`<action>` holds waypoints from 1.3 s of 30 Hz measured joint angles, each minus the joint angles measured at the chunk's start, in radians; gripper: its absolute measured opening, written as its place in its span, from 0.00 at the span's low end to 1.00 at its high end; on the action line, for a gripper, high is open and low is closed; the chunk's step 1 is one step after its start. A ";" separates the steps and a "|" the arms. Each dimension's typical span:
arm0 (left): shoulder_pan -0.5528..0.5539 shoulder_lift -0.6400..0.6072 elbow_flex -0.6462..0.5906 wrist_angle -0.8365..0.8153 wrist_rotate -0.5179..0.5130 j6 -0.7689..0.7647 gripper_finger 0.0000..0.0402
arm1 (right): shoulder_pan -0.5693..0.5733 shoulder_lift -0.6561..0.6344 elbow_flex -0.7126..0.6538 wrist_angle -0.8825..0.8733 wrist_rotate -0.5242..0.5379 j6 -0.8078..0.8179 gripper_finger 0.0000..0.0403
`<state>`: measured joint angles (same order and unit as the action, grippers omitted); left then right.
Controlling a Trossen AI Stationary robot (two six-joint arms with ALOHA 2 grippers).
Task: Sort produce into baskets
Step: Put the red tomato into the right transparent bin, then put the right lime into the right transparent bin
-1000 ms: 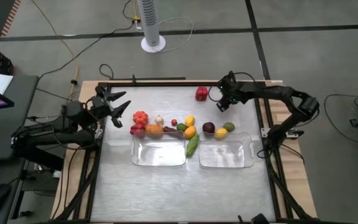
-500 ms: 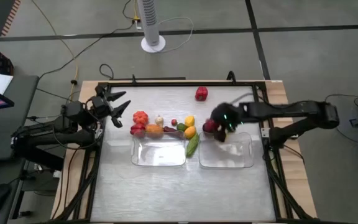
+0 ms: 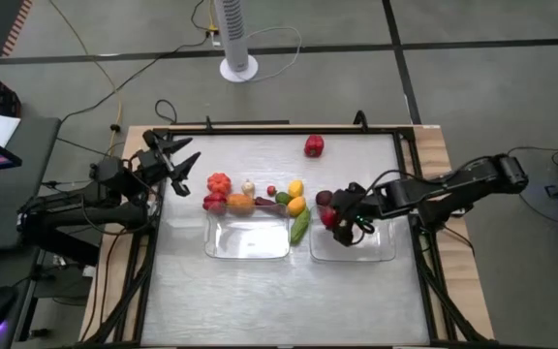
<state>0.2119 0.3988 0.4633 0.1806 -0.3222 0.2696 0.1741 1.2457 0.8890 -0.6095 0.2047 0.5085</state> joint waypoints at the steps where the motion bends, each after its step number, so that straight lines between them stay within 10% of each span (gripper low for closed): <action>1: 0.000 0.000 0.000 0.000 -0.004 0.006 0.48 | 0.000 0.008 0.000 -0.001 -0.016 0.018 0.98; 8: 0.000 0.000 0.000 0.002 -0.005 -0.005 0.48 | -0.036 0.015 0.013 -0.052 -0.141 0.112 0.97; 21: 0.000 0.000 0.000 -0.080 0.001 -0.115 0.48 | -0.363 0.019 0.086 -0.561 -0.048 0.126 0.93; 39: -0.063 -0.009 0.000 -0.119 0.035 -0.207 0.48 | -0.633 0.033 -0.068 -0.373 -0.230 -0.093 0.82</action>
<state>0.1493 0.3893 0.4629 0.0612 -0.2871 0.0628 -0.4588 1.2790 0.8206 -0.9829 -0.0258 0.4157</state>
